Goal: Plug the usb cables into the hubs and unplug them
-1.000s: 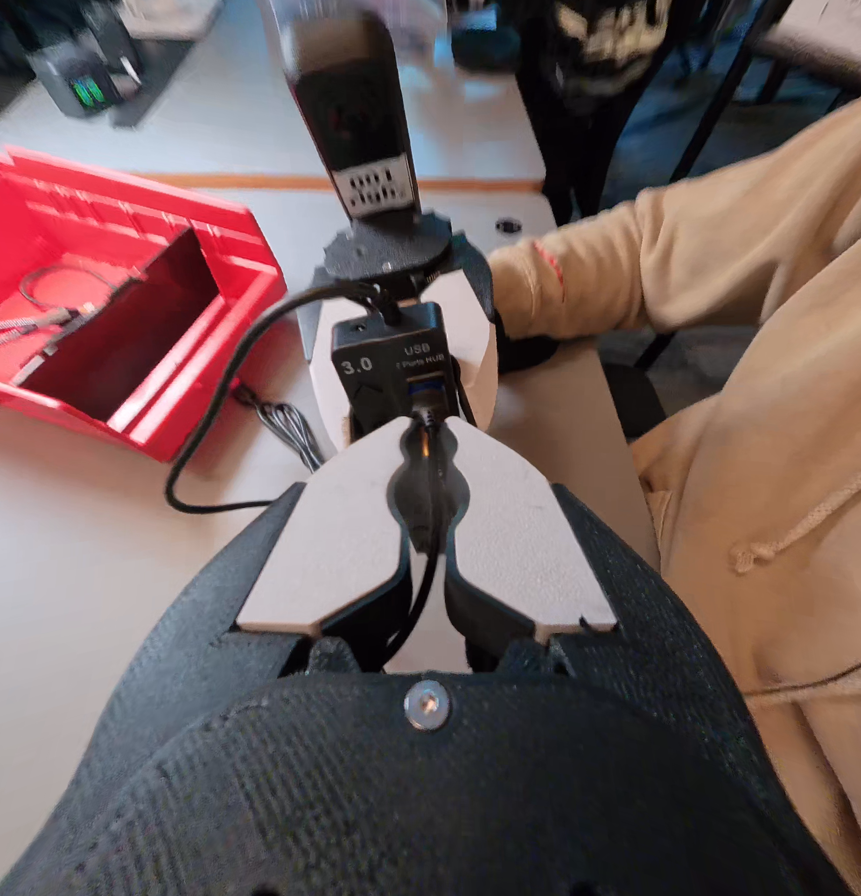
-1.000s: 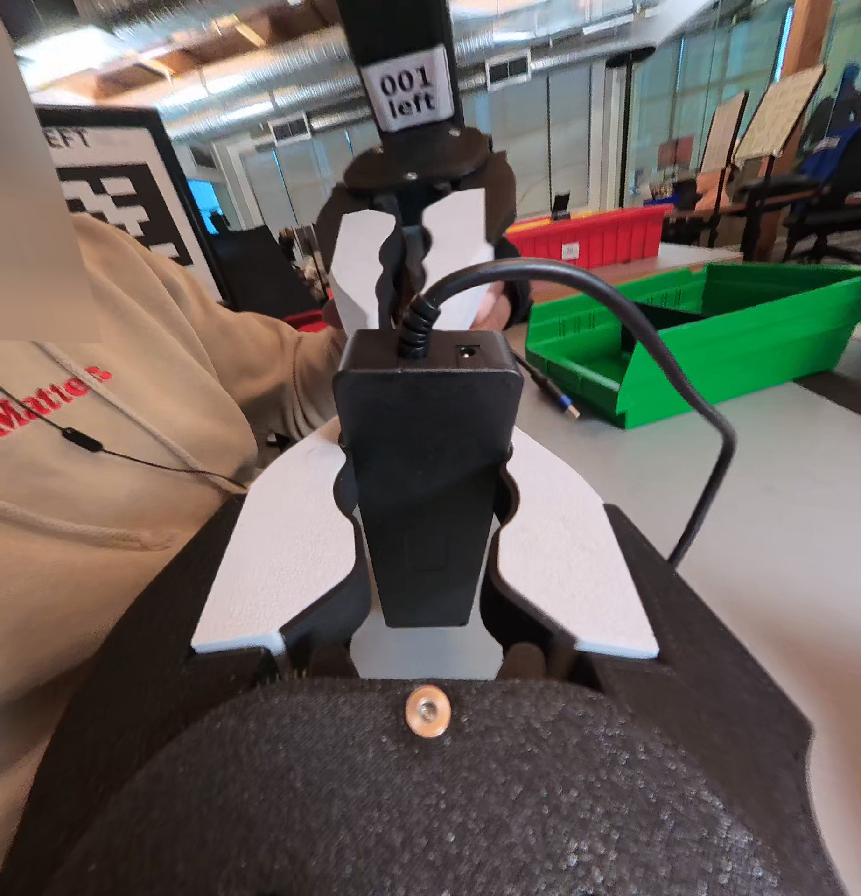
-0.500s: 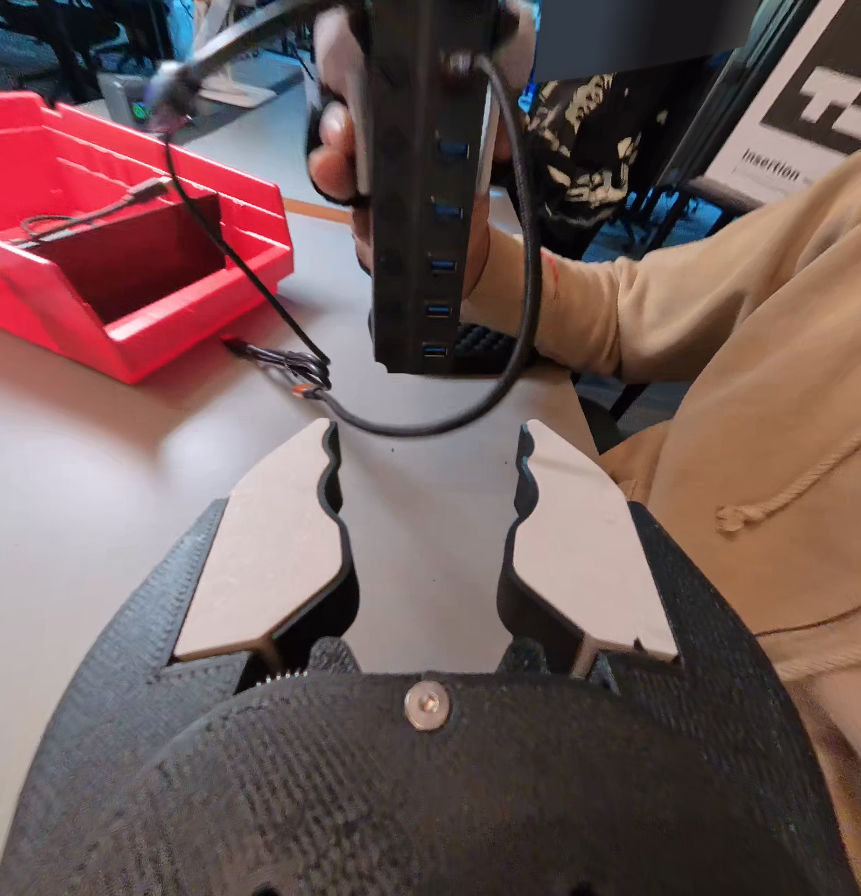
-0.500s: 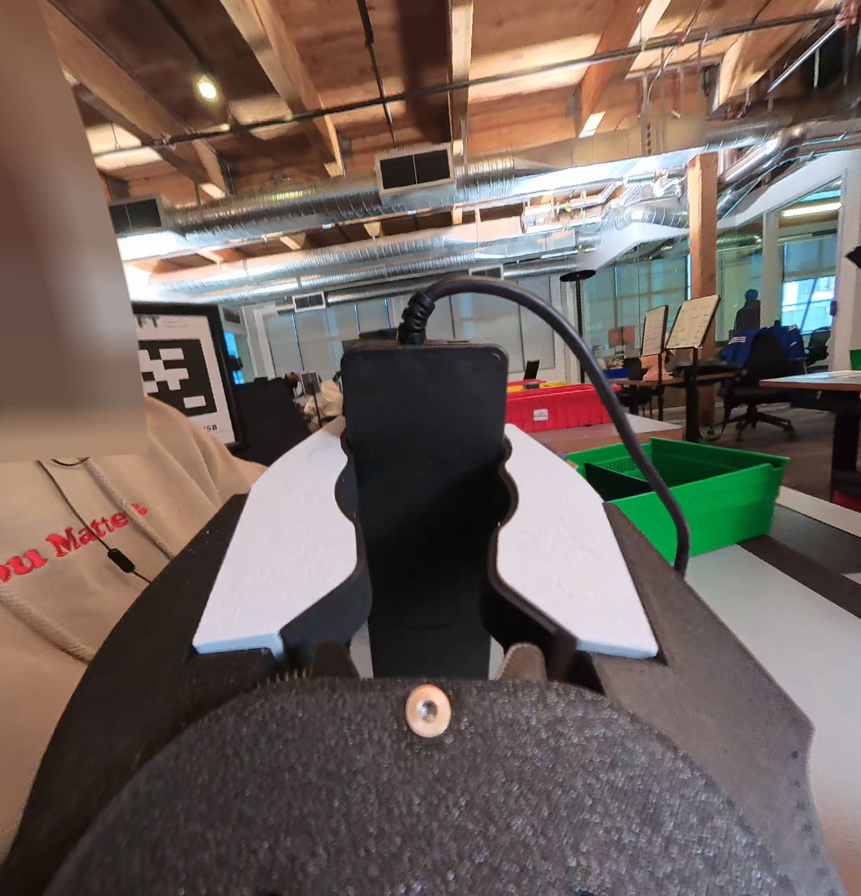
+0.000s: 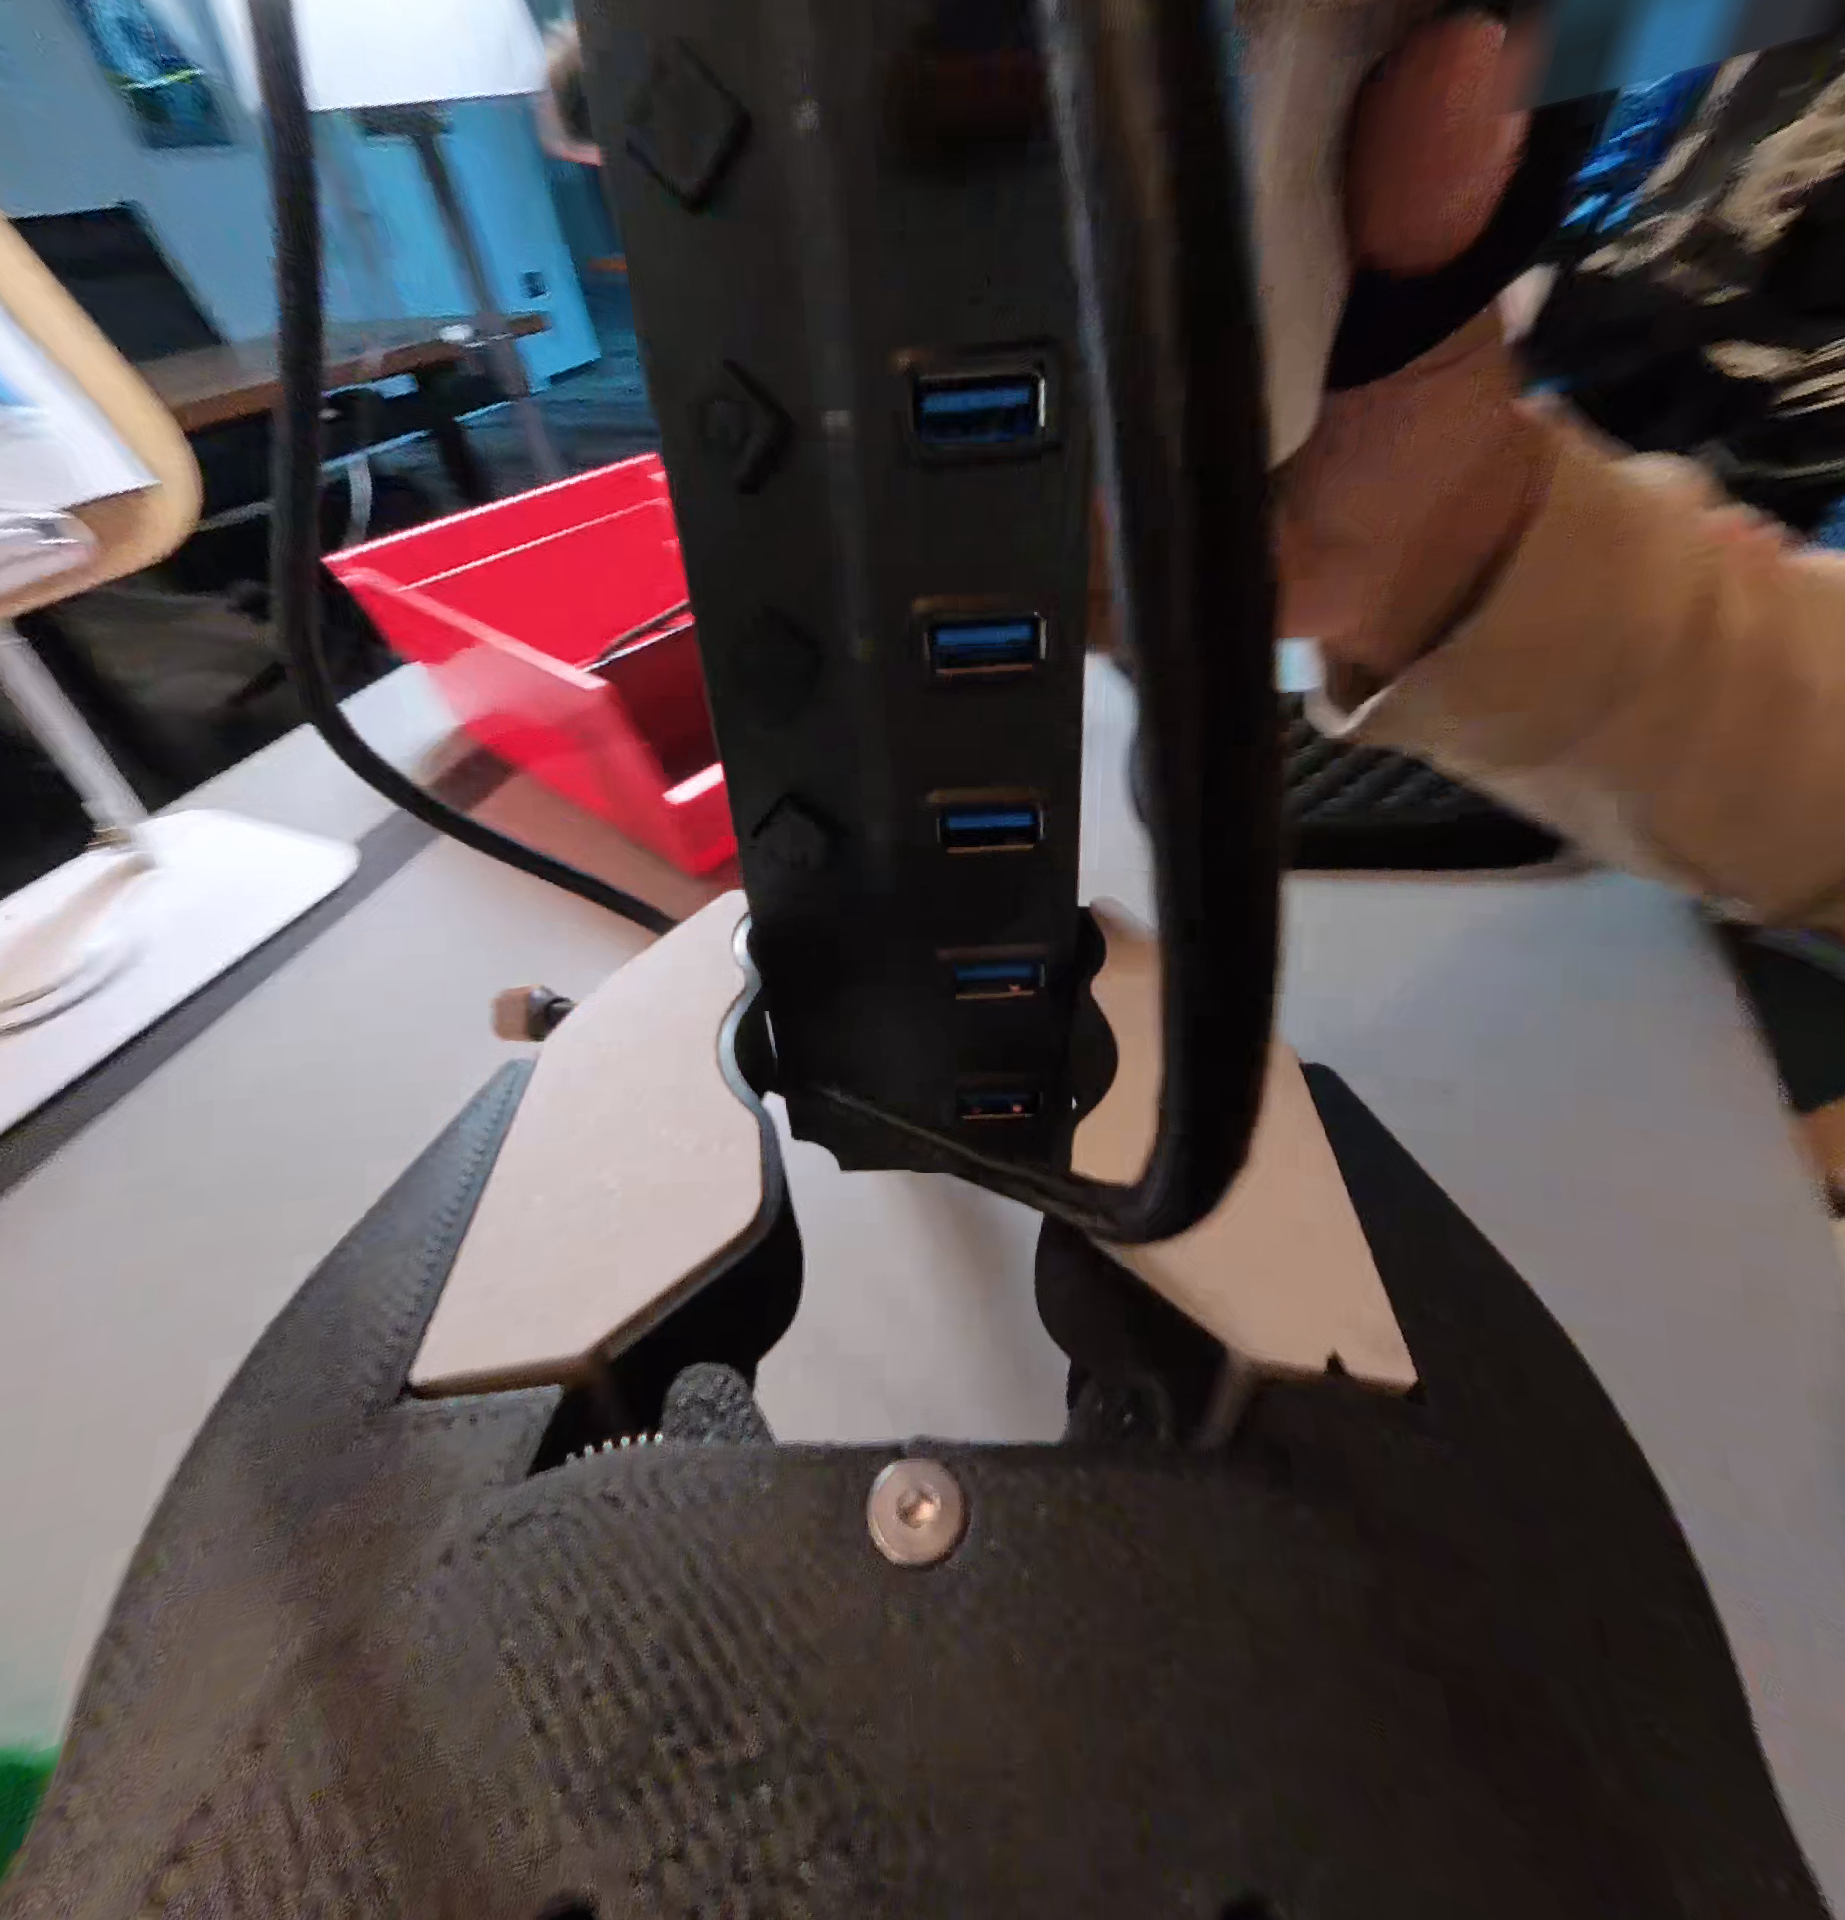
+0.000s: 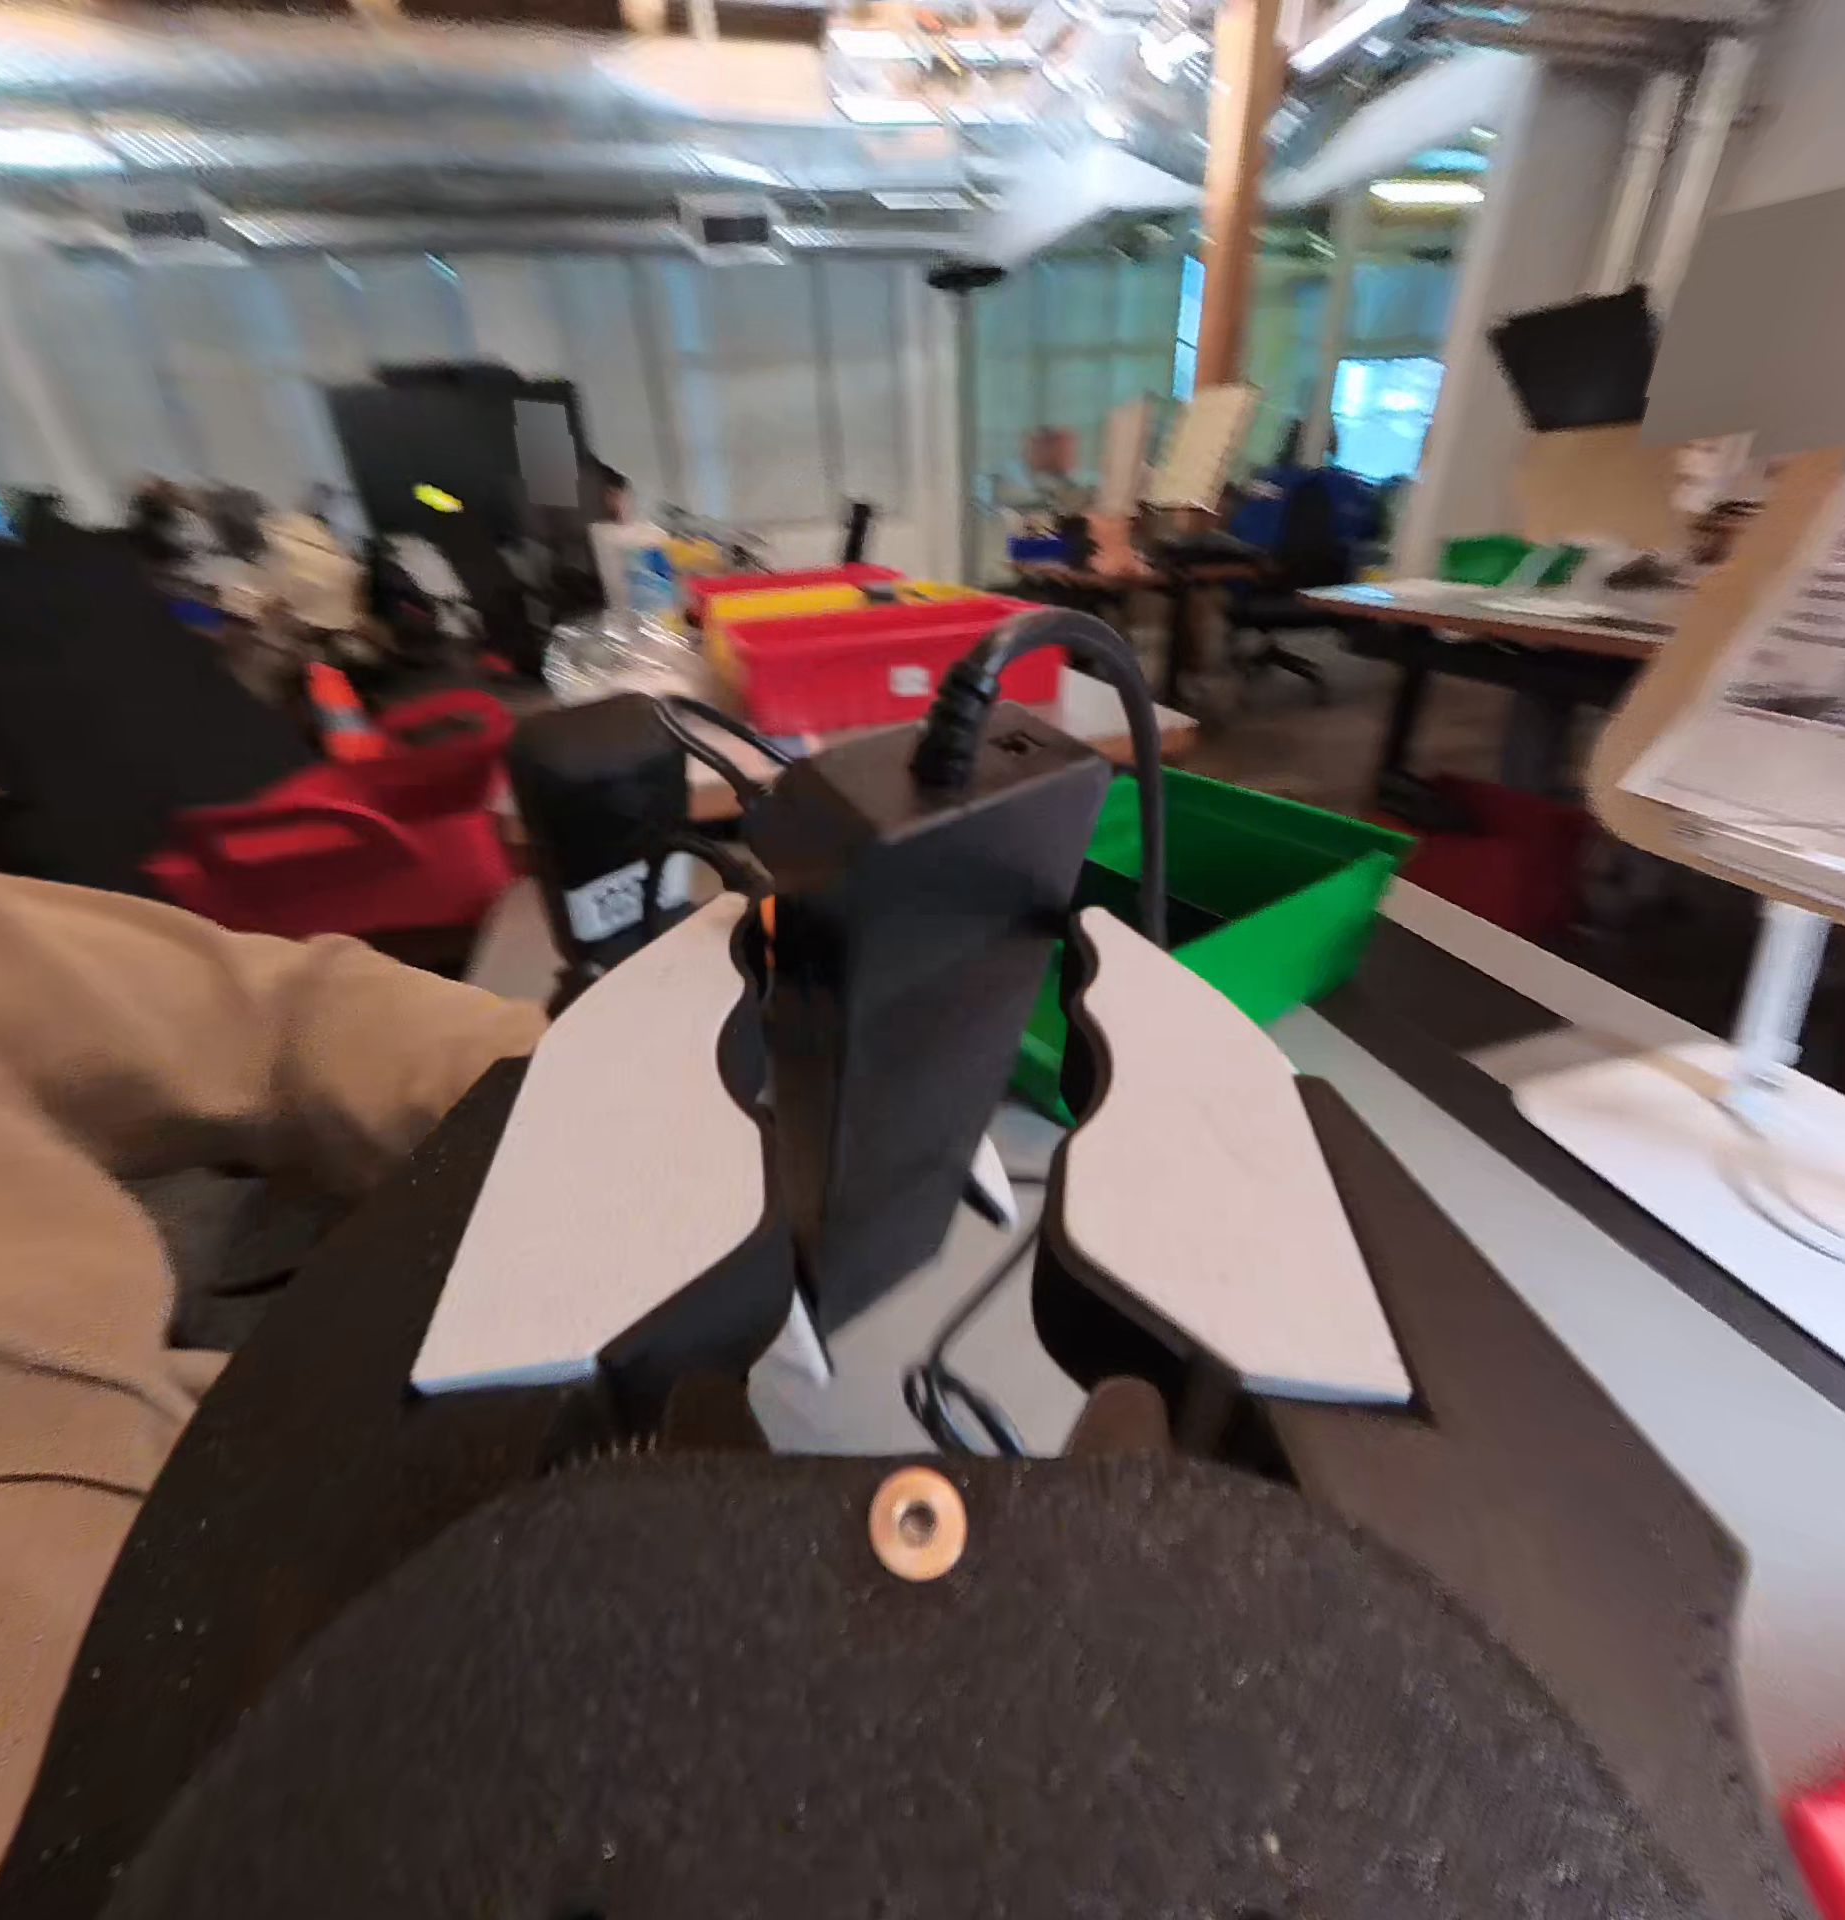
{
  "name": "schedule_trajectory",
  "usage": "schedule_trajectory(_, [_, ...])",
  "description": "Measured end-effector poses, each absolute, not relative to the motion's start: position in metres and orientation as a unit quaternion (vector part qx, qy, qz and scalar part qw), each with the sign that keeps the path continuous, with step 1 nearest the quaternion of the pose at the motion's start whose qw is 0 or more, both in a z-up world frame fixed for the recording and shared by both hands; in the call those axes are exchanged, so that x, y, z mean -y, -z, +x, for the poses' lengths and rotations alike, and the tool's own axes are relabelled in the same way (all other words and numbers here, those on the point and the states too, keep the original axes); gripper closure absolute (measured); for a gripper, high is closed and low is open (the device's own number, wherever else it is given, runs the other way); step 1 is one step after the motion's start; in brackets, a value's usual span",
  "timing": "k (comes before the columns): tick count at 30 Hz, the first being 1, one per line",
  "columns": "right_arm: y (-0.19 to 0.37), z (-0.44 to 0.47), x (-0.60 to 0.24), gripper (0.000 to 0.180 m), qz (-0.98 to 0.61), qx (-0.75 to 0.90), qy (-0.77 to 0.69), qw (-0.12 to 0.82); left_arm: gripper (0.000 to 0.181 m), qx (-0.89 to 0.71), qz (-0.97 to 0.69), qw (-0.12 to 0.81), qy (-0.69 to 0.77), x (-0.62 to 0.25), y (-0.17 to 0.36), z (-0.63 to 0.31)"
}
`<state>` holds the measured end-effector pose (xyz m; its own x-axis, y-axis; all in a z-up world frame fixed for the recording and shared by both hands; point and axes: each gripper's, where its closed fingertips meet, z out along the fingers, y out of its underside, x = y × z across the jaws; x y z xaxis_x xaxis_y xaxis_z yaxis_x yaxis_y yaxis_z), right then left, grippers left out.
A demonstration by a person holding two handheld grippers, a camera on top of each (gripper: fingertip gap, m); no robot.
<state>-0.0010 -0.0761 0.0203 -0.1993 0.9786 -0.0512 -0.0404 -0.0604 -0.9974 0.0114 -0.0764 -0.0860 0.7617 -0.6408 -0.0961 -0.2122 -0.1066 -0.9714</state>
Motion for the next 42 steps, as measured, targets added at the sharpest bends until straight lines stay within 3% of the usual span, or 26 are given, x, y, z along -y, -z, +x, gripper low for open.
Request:
schedule_trajectory(3, [-0.01,0.002,0.064,0.131,-0.513,0.524,-0.508,0.451,0.127,-0.276,-0.739,0.605,0.106,0.068,0.085,-0.011])
schedule_trajectory(6, [0.016,-0.006,0.066,0.126,-0.565,0.526,-0.436,0.463,0.127,-0.263,-0.738,0.618,0.065,0.067,0.077,-0.015])
schedule_trajectory(8, [0.015,-0.008,0.067,0.145,-0.563,0.496,-0.444,0.49,0.127,-0.272,-0.728,0.629,0.022,0.068,0.074,-0.017])
schedule_trajectory(10, [0.012,-0.009,0.068,0.148,-0.572,0.476,-0.48,0.465,0.126,-0.271,-0.715,0.644,-0.01,0.07,0.069,-0.02])
schedule_trajectory(18, [-0.043,0.012,0.024,0.155,-0.54,0.518,-0.494,0.442,0.111,-0.262,-0.707,0.646,0.12,0.092,0.055,-0.02])
schedule_trajectory(33, [-0.174,0.092,-0.17,0.155,-0.598,0.444,-0.275,0.607,0.114,-0.232,-0.726,0.625,0.168,0.109,0.083,-0.047])
schedule_trajectory(37, [-0.181,0.11,-0.206,0.155,-0.617,0.407,-0.24,0.629,0.114,-0.223,-0.731,0.619,0.183,0.109,0.087,-0.049])
schedule_trajectory(42, [-0.148,0.119,-0.225,0.155,-0.643,0.379,-0.244,0.619,0.115,-0.216,-0.735,0.612,0.194,0.109,0.092,-0.052])
